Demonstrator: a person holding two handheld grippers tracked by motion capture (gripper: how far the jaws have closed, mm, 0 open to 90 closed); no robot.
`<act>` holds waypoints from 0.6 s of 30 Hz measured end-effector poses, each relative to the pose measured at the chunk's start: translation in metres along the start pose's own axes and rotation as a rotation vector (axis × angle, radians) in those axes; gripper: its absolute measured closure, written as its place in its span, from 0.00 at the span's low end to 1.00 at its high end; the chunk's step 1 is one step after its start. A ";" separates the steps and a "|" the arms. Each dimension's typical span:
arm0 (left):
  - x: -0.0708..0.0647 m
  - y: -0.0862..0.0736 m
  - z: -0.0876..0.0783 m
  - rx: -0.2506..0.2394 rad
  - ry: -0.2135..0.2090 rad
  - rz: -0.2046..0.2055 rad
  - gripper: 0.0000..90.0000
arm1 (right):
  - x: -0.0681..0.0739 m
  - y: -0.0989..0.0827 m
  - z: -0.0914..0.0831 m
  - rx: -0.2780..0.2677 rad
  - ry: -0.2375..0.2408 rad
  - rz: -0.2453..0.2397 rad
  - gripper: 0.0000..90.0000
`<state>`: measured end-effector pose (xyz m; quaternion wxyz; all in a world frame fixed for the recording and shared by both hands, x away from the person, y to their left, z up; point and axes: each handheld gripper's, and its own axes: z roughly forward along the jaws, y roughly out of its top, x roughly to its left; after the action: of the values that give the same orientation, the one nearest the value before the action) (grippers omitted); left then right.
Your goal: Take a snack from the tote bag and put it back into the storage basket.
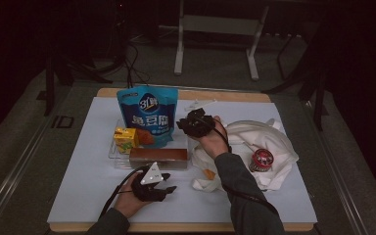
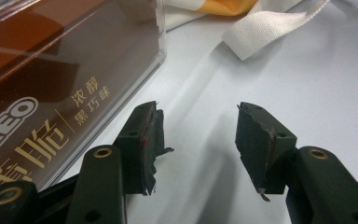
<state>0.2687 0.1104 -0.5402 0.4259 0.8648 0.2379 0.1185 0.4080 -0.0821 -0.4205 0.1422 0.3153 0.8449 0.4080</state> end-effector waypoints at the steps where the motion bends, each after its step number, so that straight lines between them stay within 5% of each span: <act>1: 0.000 0.000 0.000 0.000 0.000 0.001 0.54 | -0.001 0.000 -0.001 -0.002 -0.001 0.001 0.87; 18: 0.000 0.000 0.000 -0.001 0.002 -0.001 0.54 | 0.000 -0.002 -0.014 -0.015 0.007 -0.012 0.81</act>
<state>0.2686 0.1107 -0.5401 0.4261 0.8645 0.2385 0.1193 0.4002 -0.0912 -0.4135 0.1440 0.3080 0.8442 0.4144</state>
